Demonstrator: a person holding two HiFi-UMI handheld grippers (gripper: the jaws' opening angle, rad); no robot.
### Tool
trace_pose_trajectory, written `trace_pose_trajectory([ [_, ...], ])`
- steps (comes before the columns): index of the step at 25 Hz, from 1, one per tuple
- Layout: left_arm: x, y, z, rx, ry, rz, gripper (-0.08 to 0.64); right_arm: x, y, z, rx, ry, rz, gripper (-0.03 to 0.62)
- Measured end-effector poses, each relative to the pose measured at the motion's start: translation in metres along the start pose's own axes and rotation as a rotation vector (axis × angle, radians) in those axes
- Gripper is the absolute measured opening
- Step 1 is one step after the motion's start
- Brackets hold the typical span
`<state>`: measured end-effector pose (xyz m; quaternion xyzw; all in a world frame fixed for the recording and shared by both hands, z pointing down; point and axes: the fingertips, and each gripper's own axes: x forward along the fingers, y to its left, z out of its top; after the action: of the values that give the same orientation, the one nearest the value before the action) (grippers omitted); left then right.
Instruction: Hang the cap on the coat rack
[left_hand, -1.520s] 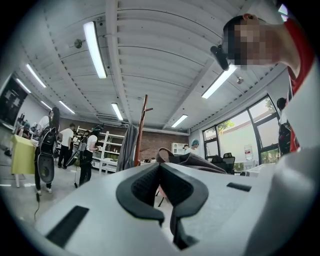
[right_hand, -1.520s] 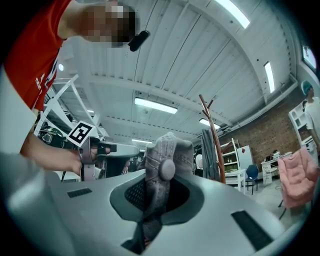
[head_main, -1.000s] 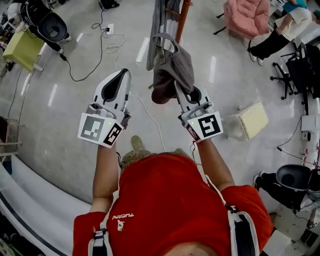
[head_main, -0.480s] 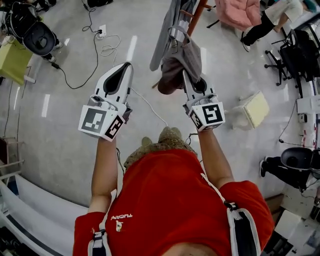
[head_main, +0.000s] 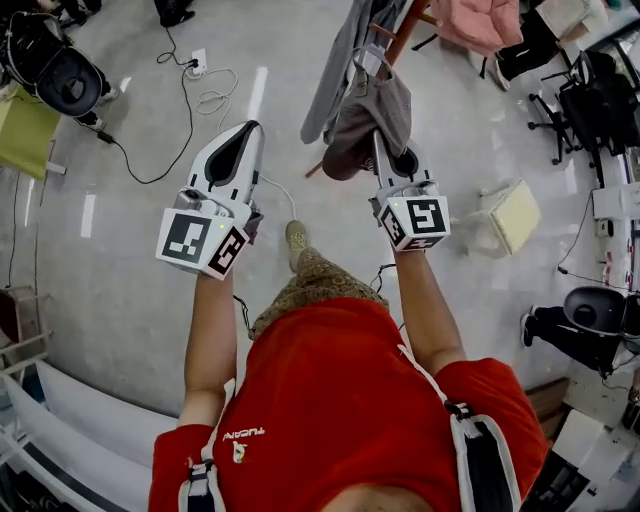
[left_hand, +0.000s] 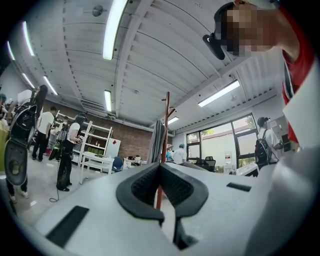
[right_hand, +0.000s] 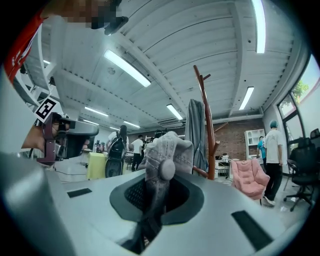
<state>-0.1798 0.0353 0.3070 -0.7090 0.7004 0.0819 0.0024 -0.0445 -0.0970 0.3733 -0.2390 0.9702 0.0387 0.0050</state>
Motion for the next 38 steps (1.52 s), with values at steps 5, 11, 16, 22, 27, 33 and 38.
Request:
trace_pose_trajectory([
  [5, 0.019, 0.018, -0.01, 0.02, 0.036, -0.019, 0.009, 0.036, -0.025, -0.014, 0.007, 0.011, -0.052, 0.038],
  [11, 0.065, 0.054, -0.012, 0.036, 0.057, -0.065, 0.009, 0.084, -0.051, -0.034, -0.01, 0.036, -0.124, 0.038],
  [16, 0.117, 0.065, -0.015, 0.037, 0.081, -0.115, 0.009, 0.109, -0.084, -0.051, 0.008, 0.067, -0.181, 0.038],
  [22, 0.157, 0.079, -0.027, 0.031, 0.105, -0.156, 0.009, 0.13, -0.108, -0.076, 0.012, 0.115, -0.222, 0.038],
  [27, 0.178, 0.092, -0.03, 0.023, 0.113, -0.175, 0.009, 0.146, -0.119, -0.098, 0.016, 0.176, -0.253, 0.038],
  [33, 0.195, 0.102, -0.032, -0.002, 0.128, -0.205, 0.009, 0.152, -0.124, -0.119, 0.023, 0.228, -0.304, 0.038],
  [38, 0.209, 0.101, -0.038, -0.001, 0.153, -0.276, 0.009, 0.152, -0.133, -0.134, 0.016, 0.261, -0.367, 0.038],
])
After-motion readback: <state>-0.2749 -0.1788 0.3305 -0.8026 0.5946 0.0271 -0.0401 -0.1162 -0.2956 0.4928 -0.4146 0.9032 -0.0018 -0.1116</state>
